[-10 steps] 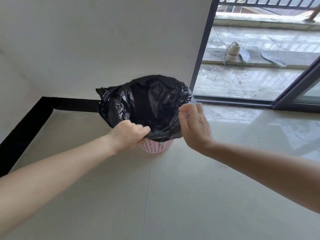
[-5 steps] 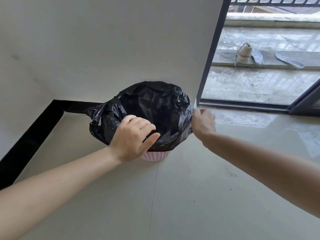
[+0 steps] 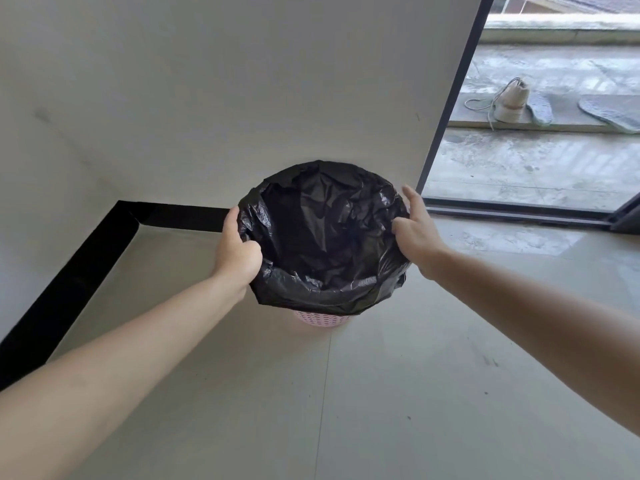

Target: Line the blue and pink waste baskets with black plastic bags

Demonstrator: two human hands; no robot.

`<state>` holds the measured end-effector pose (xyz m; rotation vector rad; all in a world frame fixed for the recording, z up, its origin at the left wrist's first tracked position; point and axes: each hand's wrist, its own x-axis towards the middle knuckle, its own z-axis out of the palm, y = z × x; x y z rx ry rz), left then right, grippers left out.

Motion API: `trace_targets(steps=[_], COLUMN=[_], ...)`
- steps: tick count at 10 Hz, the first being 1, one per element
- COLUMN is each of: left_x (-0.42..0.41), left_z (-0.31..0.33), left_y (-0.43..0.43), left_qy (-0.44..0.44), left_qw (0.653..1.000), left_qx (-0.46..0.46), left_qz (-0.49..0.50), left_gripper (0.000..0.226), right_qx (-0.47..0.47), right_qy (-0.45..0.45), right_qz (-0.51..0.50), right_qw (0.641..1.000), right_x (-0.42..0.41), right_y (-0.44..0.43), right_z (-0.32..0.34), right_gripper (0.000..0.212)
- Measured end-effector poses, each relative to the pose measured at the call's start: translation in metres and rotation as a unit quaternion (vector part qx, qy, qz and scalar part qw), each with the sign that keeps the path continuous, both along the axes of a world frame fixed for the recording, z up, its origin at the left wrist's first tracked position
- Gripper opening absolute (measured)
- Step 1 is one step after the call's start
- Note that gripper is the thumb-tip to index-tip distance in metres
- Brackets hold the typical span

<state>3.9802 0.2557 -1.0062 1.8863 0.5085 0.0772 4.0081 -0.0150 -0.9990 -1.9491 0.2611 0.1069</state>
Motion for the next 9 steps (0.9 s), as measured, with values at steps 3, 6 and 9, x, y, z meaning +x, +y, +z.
trace_targets(steps=[3, 6, 9], left_x=[0.012, 0.005, 0.005], left_z=[-0.007, 0.001, -0.001], left_y=[-0.004, -0.003, -0.001], left_qy=[-0.006, 0.004, -0.014], left_qw=[0.997, 0.938, 0.916], left_qx=[0.074, 0.344, 0.391], left_qz=[0.006, -0.034, -0.087], left_gripper=[0.07, 0.064, 0.062], right_qx=[0.086, -0.276, -0.188], right_qy=[0.035, -0.062, -0.271], right_qz=[-0.017, 0.009, 0.125], right_qw=[0.996, 0.959, 0.936], right_x=[0.005, 0.001, -0.011], right_y=[-0.005, -0.006, 0.01], right_z=[-0.006, -0.007, 0.045], right_gripper=[0.07, 0.074, 0.048])
